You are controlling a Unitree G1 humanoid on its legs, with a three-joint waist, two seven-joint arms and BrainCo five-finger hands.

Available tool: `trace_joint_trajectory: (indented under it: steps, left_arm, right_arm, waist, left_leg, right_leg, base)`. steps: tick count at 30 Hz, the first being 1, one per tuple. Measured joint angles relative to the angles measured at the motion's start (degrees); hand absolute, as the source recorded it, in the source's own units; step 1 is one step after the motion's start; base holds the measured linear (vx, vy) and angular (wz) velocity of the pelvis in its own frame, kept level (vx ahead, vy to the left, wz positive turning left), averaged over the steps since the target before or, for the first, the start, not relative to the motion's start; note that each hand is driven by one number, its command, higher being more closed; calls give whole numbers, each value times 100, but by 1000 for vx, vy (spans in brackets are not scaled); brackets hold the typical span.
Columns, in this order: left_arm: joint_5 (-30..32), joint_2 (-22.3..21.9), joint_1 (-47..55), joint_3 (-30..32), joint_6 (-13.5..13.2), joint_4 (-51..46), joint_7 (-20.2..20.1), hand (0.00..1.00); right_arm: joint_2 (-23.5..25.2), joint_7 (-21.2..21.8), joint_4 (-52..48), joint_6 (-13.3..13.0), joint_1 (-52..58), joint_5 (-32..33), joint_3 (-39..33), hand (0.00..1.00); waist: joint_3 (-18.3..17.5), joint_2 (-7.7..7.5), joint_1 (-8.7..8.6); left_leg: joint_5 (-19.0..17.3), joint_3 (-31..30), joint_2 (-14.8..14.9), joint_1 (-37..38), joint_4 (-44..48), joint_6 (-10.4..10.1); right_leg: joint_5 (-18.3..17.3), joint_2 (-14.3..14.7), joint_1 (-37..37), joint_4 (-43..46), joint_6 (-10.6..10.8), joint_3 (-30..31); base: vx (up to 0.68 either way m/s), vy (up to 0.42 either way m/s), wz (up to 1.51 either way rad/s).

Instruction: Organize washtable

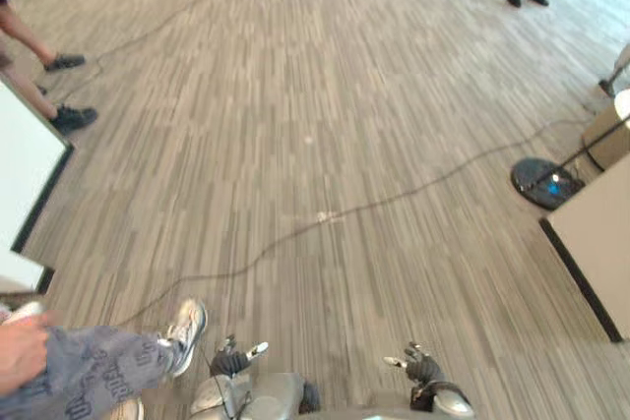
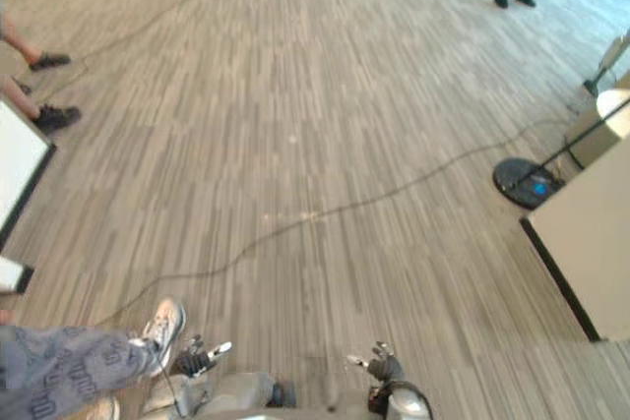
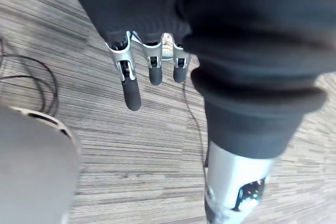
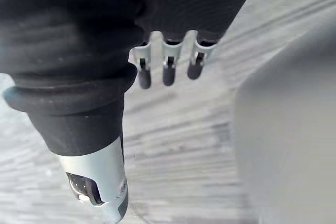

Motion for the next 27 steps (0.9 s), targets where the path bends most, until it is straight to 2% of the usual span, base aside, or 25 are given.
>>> trace_joint_trajectory:
  steps: [1, 3, 4, 5, 6, 7, 8, 9, 10, 11, 12, 13, 14, 16, 17, 18, 19, 20, 21, 22, 23, 24, 26, 27]
  left_arm:
    - [0, -17, -15, -77, -5, -5, -4, 0]
    - [4, -55, -31, -109, 4, 5, -9, 0]
    - [5, -75, -65, -149, 4, 19, -17, 0]
    - [13, -123, -56, -153, 9, 33, -13, 0]
    - [15, -133, -53, -155, 7, 31, -15, 0]
    - [56, -168, -52, -152, 5, 39, -15, 0]
    - [65, -245, -37, -157, 5, 110, -17, 0]
    - [70, -305, -63, -152, 9, 230, -19, 0]
    - [96, -458, -179, -134, 60, 240, -39, 0]
    - [125, -497, -198, -150, 63, 232, -39, 0]
    - [182, -485, -147, -16, 78, 228, -41, 0]
    - [184, -492, -153, 80, 79, 215, -28, 0]
    - [183, -492, -132, 174, 81, 152, -9, 0]
    - [181, -379, -41, 152, 50, -129, -17, 0]
    - [181, -380, -6, 141, 34, -262, -21, 0]
    - [179, -388, 9, 122, 21, -307, -21, 0]
    - [175, -404, 9, 108, -12, -327, -25, 0]
    - [177, -402, 10, 101, -15, -332, -25, 0]
    - [175, -398, 15, 87, -54, -345, -22, 0]
    - [175, -400, 27, 83, -60, -342, -21, 0]
    - [167, -414, 83, 75, -65, -337, -17, 0]
    - [166, -256, 97, 84, -58, -313, -17, 0]
    - [166, -120, 106, 106, -62, -257, -11, 0]
    - [168, -79, 101, 106, -63, -231, -11, 0]
  right_arm:
    - [-21, 1, -134, 7, 99, 35, -42, 0]
    - [51, 5, -436, -29, 181, 17, -68, 0]
    - [58, 8, -513, -41, 184, 18, -158, 0]
    - [71, 7, -513, -56, 171, 38, -220, 0]
    - [76, 5, -511, -58, 168, 36, -219, 0]
    - [94, 4, -504, -59, 167, 35, -216, 0]
    - [105, 4, -510, -58, 150, 62, -201, 0]
    - [22, 13, -511, -55, 90, 69, -201, 0]
    - [-137, -2, -497, -18, 14, 19, -37, 0]
    - [-198, 2, -504, -5, 11, 18, 23, 0]
    - [-264, -8, -487, 24, -5, 14, 65, 0]
    - [-292, -26, -477, 36, -16, 20, 50, 0]
    - [-308, -32, -340, 62, -37, 32, 52, 0]
    - [-243, -33, -158, 85, 24, 73, 76, 0]
    - [-210, -32, -81, 89, 20, 76, 80, 0]
    - [-207, -31, -85, 95, 11, 76, 85, 0]
    - [-220, -32, -84, 116, -13, 76, 49, 0]
    - [-215, -35, -81, 127, -2, 77, 40, 0]
    - [-196, -37, -86, 133, 50, 77, 42, 0]
    - [-202, -35, -88, 129, 62, 73, 43, 0]
    - [-239, -37, -82, 129, 70, 72, 46, 0]
    - [-113, -57, 19, 155, 73, 73, 110, 0]
    - [7, -49, 24, 159, 155, 69, 259, 0]
    - [25, -47, 24, 164, 161, 65, 282, 0]
  waist:
    - [-22, 48, -51]
    - [-50, 81, -166]
    - [-42, 50, -191]
    - [-48, 63, -198]
    - [-48, 62, -205]
    - [-60, 46, -218]
    - [-140, 151, -318]
    - [-172, 247, -362]
    - [-174, 482, -397]
    - [-169, 558, -392]
    - [-134, 645, -333]
    - [-107, 715, -320]
    - [-63, 739, -264]
    - [-37, 531, -127]
    - [-83, 459, -81]
    - [-83, 465, -76]
    - [-45, 531, -82]
    - [-50, 526, -72]
    - [-61, 494, -54]
    - [-72, 508, -45]
    - [-115, 583, -32]
    - [-223, 366, -4]
    - [-326, 106, 9]
    - [-355, 48, 62]
  left_leg:
    - [-49, -165, 0, 344, -207, 7]
    - [-193, -492, 86, 901, -639, -67]
    - [-246, -664, 153, 1245, -901, -135]
    - [-244, -797, 281, 1690, -1199, -139]
    - [-244, -819, 306, 1761, -1208, -139]
    - [-261, -988, 355, 1996, -1138, -173]
    - [-320, -1226, 507, 2091, -841, -316]
    - [-291, -1264, 642, 2067, -536, -379]
    - [399, -1218, 777, 1473, 851, -999]
    - [1025, -1200, 801, 1137, 1507, -1081]
    - [1724, -1043, 999, 561, 2663, -1322]
    - [1696, -843, 1203, 321, 3160, -1291]
    - [1588, -483, 1558, -27, 3902, -1229]
    - [1390, -216, 1731, -692, 4055, -1259]
    - [1254, -62, 1767, -1128, 3666, -1266]
    - [1185, 7, 1795, -1327, 3392, -1294]
    - [1039, 124, 1782, -1598, 2593, -1259]
    - [1030, 156, 1717, -1651, 1996, -1250]
    - [1097, -13, 1439, -1634, 512, -1252]
    - [1223, -184, 1281, -1634, 13, -1246]
    - [1709, -482, 1186, -1677, -383, -1139]
    - [1833, -480, 1044, -1671, -112, -947]
    - [1505, -310, 958, -1669, 22, -853]
    - [1415, -228, 956, -1666, 76, -829]
  right_leg:
    - [-134, 9, -385, -118, 29, -105]
    - [-334, -3, -1172, -924, 76, -284]
    - [-351, 0, -1555, -1850, 133, -411]
    - [-121, 121, -1679, -3321, -63, -517]
    - [-37, 142, -1684, -3629, -86, -527]
    - [385, 276, -1695, -4524, -225, -427]
    - [1230, 373, -1637, -4451, -423, -306]
    - [1034, 414, -1613, -4181, -432, -445]
    - [568, 431, -1417, -3953, -542, -640]
    - [450, 464, -1262, -4025, -565, -648]
    - [311, 602, -838, -4314, -615, -569]
    - [282, 697, -538, -4492, -653, -552]
    - [239, 797, 100, -4855, -722, -503]
    - [219, 740, 1027, -5542, -745, -375]
    - [164, 680, 1415, -5923, -693, -322]
    - [128, 662, 1565, -6073, -632, -279]
    - [92, 655, 1852, -6240, -575, -227]
    - [44, 614, 1954, -6279, -498, -201]
    - [-195, 492, 2138, -6264, -331, -112]
    - [-315, 478, 2194, -6226, -271, -59]
    - [-511, 521, 2221, -6104, -158, 45]
    - [-753, 340, 2216, -5859, -12, 280]
    - [-749, 148, 2060, -5552, -6, 471]
    - [-745, 113, 1972, -5403, -5, 568]
  base:
    - [704, 52, 73]
    - [648, 2, 80]
    - [925, -86, 74]
    - [783, -79, 62]
    - [821, -128, 58]
    - [915, -192, 69]
    - [1091, -234, 79]
    - [1082, -232, 84]
    - [662, -148, 48]
    - [950, -189, 13]
    - [781, -145, -24]
    - [764, -115, -39]
    - [560, -55, -25]
    - [676, -54, -21]
    - [557, -34, -22]
    - [536, 1, -27]
    - [439, 43, -20]
    - [607, 136, -28]
    - [482, 161, -27]
    - [572, 234, -40]
    - [498, 265, -57]
    - [507, 250, -50]
    - [452, 220, -33]
    - [485, 277, -44]
